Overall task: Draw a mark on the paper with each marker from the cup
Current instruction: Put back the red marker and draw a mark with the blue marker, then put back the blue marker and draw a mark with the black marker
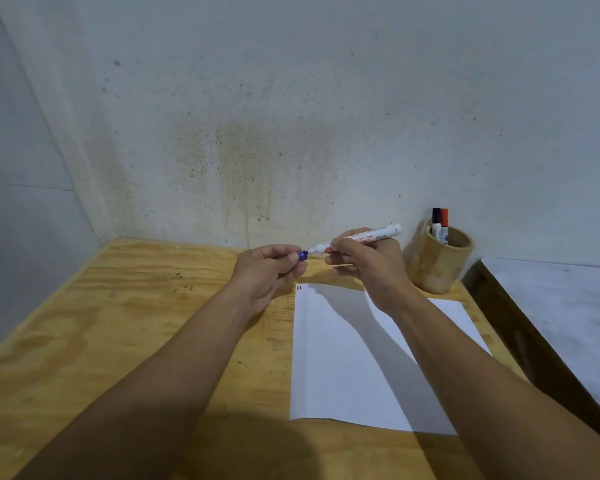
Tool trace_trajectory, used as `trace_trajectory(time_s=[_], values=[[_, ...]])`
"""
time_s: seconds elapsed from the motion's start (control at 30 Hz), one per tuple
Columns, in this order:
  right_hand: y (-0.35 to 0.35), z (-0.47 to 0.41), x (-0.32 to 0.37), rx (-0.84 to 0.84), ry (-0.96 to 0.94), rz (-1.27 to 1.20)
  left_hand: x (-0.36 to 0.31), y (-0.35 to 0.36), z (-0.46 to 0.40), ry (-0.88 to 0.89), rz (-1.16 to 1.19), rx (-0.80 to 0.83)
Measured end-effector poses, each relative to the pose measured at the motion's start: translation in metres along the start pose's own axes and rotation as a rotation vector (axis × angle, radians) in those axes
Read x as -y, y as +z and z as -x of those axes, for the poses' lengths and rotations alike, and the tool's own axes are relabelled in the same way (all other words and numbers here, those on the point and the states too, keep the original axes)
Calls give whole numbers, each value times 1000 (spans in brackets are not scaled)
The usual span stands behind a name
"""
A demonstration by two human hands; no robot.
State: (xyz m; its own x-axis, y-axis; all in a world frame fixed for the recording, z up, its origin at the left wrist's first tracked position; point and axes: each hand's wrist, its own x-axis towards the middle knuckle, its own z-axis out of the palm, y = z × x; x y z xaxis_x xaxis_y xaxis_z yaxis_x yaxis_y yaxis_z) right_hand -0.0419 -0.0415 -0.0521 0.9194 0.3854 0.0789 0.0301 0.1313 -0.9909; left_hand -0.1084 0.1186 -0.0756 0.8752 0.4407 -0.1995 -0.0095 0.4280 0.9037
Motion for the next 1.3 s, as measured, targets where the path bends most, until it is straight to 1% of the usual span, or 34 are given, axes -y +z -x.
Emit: trace_trajectory(time_s=[0.1, 0.23, 0.4, 0.47, 0.53, 0.6, 0.63, 0.7, 0.73, 0.77, 0.83, 0.93, 1.0, 1.03, 1.13, 1.3], values=[[-6, 3, 4, 10, -20, 75, -1, 11, 3, 8, 10, 48], [-19, 4, 9, 26, -26, 142, -4, 24, 8, 25, -9, 60], [-31, 8, 18, 2, -16, 60, -4, 47, 14, 59, -43, 44], [-38, 11, 21, -4, 2, 80, -2, 56, 15, 74, -52, 42], [-47, 15, 22, -9, 36, 139, 2, 64, 17, 92, -66, 74], [-57, 15, 25, -38, 86, 150, 7, 75, 19, 124, -153, 138], [-64, 14, 29, -63, 109, 101, 9, 81, 19, 158, -243, 152], [-79, 12, 44, -142, 110, -26, 14, 94, 16, 250, -459, 117], [-89, 10, 53, -184, 91, -11, 17, 100, 14, 297, -553, 90], [-101, 7, 63, -215, 69, 88, 18, 105, 12, 341, -633, 79], [-126, 3, 83, -254, 55, 419, 21, 116, 8, 427, -782, 116], [-162, -10, 106, -297, 100, 869, 25, 136, 5, 571, -1059, 228], [-180, -18, 117, -320, 93, 1098, 27, 151, 3, 664, -1201, 313], [-186, -21, 121, -325, 82, 1174, 29, 157, 0, 705, -1264, 353], [-193, -30, 123, -310, 32, 1282, 37, 173, -12, 783, -1422, 437], [-191, -57, 101, -279, -26, 1230, 52, 183, -33, 861, -1571, 493]])
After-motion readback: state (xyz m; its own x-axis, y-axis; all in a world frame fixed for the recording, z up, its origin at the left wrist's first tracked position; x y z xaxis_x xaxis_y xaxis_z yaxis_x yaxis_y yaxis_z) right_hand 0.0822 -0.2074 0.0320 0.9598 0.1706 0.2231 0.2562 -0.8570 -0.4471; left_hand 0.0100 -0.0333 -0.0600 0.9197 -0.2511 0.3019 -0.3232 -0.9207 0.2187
